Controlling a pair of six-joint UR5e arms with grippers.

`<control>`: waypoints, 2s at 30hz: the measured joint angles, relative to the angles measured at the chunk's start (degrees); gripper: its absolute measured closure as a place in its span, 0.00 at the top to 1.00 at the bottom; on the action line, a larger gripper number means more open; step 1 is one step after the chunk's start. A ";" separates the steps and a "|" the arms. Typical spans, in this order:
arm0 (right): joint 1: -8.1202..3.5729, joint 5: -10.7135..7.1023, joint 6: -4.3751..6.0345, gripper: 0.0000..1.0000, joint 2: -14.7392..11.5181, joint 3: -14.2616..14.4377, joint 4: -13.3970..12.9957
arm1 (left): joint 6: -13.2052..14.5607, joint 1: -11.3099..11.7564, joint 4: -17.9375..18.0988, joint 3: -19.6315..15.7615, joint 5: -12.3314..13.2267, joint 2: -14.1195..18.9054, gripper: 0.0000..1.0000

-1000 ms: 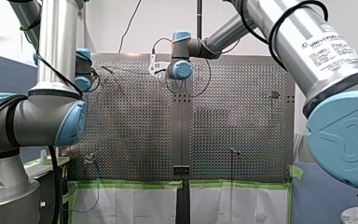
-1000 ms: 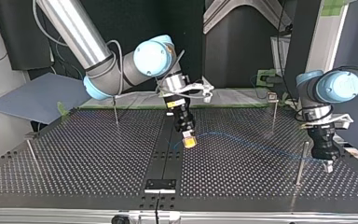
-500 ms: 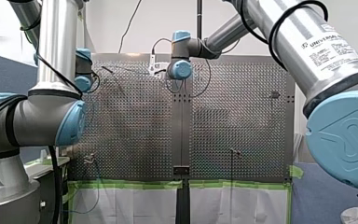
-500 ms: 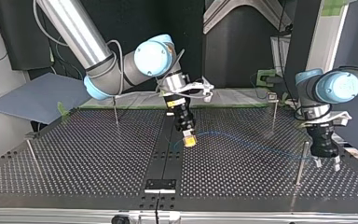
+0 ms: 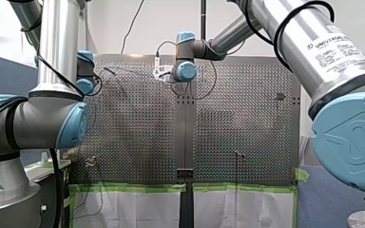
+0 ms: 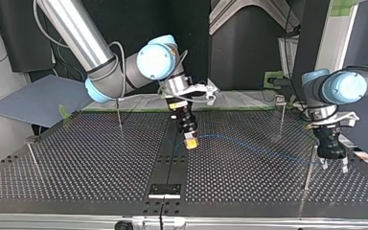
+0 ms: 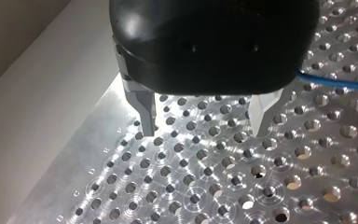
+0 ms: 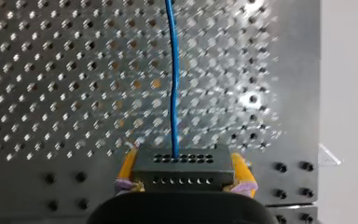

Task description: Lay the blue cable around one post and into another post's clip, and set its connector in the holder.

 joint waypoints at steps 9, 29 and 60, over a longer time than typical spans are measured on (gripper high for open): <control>-0.48 3.65 -1.43 0.00 -0.01 3.41 -0.81 | 0.08 -0.18 0.31 -0.17 0.07 0.00 1.00; 0.53 9.61 -0.46 0.00 -0.01 13.78 -11.05 | 0.20 -1.39 0.41 -0.16 -0.68 0.00 1.00; 0.00 23.53 -0.55 0.00 0.13 29.93 -27.20 | 0.64 -2.53 0.06 -0.18 -2.12 0.00 1.00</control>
